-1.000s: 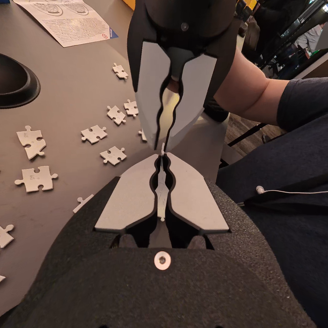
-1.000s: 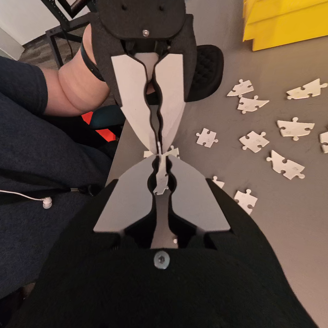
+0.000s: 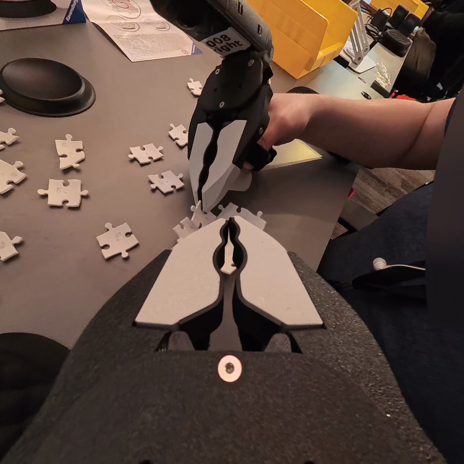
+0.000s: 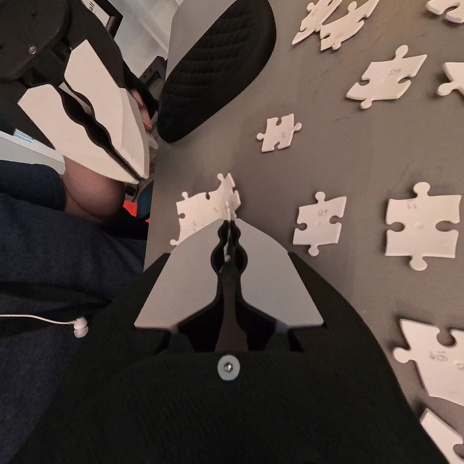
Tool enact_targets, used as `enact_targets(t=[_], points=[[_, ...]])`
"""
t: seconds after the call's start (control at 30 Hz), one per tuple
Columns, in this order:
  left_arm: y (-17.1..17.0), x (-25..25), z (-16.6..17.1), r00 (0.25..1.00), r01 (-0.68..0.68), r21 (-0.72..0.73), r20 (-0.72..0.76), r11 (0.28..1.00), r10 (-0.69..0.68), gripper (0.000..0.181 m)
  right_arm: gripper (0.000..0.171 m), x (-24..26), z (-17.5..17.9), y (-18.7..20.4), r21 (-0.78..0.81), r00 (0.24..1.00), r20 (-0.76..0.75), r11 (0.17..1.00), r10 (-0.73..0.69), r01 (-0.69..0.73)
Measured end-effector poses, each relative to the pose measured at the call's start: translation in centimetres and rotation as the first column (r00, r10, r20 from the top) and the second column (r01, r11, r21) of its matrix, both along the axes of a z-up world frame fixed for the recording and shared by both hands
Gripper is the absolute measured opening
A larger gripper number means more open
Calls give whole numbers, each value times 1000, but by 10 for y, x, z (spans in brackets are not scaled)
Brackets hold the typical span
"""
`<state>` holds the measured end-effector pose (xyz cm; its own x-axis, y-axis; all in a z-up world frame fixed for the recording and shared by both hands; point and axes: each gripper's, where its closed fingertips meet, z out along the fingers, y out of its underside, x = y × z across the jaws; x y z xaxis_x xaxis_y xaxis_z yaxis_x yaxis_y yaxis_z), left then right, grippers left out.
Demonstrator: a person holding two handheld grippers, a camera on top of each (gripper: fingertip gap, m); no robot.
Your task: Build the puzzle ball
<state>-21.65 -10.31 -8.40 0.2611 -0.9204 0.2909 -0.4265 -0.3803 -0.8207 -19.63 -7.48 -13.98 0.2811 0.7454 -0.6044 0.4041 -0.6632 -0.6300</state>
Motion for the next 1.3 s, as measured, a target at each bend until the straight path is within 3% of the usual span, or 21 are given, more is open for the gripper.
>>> enact_targets(t=[0.3,0.47,0.67,0.8,0.97,1.3], points=[[-2,11,-8,999,28,-20,-20,999,-28,0,3,4,0,3,-35,999,-25,999,-33,32],[16,15,-22,994,1,46,-106,999,4,0,3,4,1,2,-42,999,-34,999,-30,29],[52,11,-22,989,-106,122,-89,987,117,6,3,5,1,0,-31,999,-30,999,-18,17],[57,13,-29,994,-70,35,-83,997,72,15,3,5,1,-1,-26,1000,-28,1000,-6,6],[50,13,-31,999,17,-198,-26,980,-23,21,3,5,1,-2,-9,1000,-25,1000,5,-5],[40,18,-57,979,78,-304,-154,949,-130,19,3,7,1,-2,13,1000,-26,1000,12,-11]])
